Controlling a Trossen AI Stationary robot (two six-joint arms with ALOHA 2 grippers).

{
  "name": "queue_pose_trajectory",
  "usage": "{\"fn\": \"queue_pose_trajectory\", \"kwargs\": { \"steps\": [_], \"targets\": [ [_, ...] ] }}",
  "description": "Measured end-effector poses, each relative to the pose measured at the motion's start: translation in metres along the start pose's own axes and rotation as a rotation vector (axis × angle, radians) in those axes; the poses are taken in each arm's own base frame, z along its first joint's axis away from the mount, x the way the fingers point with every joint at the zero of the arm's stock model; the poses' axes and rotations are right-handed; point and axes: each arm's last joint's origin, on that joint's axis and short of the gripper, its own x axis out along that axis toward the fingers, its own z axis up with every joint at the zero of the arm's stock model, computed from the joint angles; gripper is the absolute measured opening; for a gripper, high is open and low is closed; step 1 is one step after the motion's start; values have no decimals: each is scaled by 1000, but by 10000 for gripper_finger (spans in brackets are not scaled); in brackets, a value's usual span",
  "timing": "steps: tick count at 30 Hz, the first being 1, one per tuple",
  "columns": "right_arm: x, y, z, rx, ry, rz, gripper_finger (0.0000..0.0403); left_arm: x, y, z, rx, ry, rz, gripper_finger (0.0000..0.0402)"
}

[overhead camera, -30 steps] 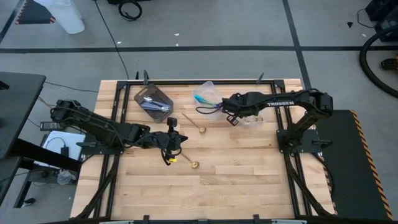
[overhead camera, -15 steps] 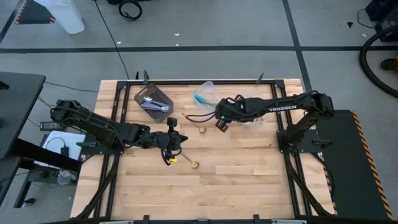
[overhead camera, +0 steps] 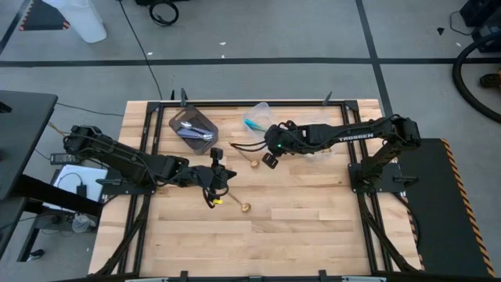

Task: Sort silverware by color (type)
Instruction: Put the gold spoon into the right transparent bin

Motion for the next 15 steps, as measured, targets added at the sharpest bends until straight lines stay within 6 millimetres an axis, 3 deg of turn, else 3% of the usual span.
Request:
{"fn": "queue_pose_trajectory", "kwargs": {
  "steps": [15],
  "targets": [
    [-5, 15, 10, -41, -136, 79, 71, 0, 0, 0, 1, 0, 0, 23]
  ]
}}
